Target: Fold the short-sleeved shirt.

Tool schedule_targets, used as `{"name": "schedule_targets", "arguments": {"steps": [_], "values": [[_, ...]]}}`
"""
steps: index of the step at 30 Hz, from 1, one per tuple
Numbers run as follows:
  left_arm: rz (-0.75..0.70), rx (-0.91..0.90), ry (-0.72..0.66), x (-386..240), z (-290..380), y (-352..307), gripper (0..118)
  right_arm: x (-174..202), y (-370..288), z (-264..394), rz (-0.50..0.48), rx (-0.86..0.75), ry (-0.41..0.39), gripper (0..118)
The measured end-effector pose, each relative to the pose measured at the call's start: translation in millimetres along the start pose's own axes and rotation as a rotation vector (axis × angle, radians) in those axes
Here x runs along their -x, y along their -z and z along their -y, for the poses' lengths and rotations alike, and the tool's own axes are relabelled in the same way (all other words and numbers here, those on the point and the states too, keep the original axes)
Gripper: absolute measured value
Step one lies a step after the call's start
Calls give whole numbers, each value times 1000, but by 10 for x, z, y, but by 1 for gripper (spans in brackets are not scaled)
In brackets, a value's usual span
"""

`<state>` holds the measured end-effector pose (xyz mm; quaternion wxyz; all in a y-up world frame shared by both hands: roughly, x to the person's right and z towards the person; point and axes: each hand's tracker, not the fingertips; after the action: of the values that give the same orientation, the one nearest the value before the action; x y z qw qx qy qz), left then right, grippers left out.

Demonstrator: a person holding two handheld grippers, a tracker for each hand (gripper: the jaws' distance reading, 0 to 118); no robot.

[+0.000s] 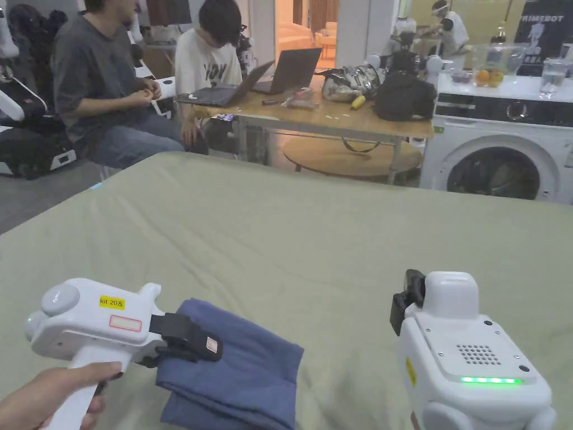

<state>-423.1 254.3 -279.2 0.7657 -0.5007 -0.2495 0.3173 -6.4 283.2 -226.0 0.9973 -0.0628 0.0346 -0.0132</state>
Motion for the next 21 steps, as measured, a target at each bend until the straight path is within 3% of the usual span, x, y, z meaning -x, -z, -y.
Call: {"name": "schedule_targets", "arguments": {"steps": [10,18,21], "values": [[-122,-43,-52,1031,-602,-1250,16,790,296,35,-180,43,-21,0],[-235,22,-107,1334,-795,-1504,16,849,391,103,-208,81,-53,0],[-323,49,-154,1687,-1038,-1482,24,817,427,137,-208,99,-53,0]]}}
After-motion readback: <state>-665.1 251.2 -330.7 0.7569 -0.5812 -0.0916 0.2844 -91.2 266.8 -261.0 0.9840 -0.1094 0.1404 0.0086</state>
